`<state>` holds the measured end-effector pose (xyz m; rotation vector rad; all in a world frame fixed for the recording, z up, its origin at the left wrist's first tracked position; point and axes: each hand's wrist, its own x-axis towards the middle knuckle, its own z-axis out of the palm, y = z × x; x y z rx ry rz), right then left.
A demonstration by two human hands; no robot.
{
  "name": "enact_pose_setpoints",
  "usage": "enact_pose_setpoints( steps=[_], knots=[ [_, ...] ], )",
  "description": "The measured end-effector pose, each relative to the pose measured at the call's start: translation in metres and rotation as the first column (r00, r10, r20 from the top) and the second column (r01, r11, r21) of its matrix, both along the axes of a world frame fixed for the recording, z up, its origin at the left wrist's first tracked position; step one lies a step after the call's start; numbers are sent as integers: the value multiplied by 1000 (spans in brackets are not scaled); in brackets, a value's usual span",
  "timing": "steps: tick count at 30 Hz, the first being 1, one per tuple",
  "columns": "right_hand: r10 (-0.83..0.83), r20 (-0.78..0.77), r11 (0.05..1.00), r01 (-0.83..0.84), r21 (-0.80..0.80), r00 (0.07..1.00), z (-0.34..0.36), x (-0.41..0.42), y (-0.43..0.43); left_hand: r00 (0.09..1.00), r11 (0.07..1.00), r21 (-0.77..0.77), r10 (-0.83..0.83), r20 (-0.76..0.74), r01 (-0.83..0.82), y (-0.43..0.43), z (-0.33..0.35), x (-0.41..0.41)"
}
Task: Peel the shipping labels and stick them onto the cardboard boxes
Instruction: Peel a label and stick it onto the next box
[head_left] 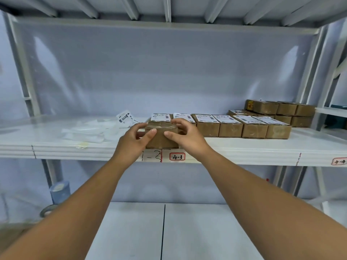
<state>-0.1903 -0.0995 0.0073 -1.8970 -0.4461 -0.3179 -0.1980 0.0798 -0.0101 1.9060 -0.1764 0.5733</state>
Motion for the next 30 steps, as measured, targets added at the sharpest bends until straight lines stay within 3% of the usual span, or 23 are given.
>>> enact_pose_setpoints(
  steps=[7,11,14,16,17,19,20,25,30],
  knots=[
    [20,-41,998,-23,-55,999,-1,16,-4,996,986,143,-89,13,86,8,-6,6],
    [2,-47,1000,-1,6,999,0,21,-4,993,969,225,-115,36,105,5,-5,10],
    [-166,19,985,166,38,986,1,28,-6,994,952,300,-89,59,68,7,-11,18],
    [-432,121,900,435,0,894,-1,36,-15,992,940,334,-96,78,64,6,-12,18],
    [-553,205,813,576,-78,808,-3,40,-21,991,936,347,-96,92,59,3,-12,17],
    [-653,344,637,735,-233,675,-5,44,-34,985,935,353,-100,144,43,-2,-7,15],
    [-674,348,588,759,-281,651,-5,46,-42,980,935,351,-109,167,44,-7,-3,13],
    [-787,97,516,737,-437,609,0,61,-86,984,880,471,-132,123,59,-21,14,17],
    [-782,-64,567,664,-487,621,-3,75,-111,986,889,456,-117,115,53,-23,16,26]
  ],
)
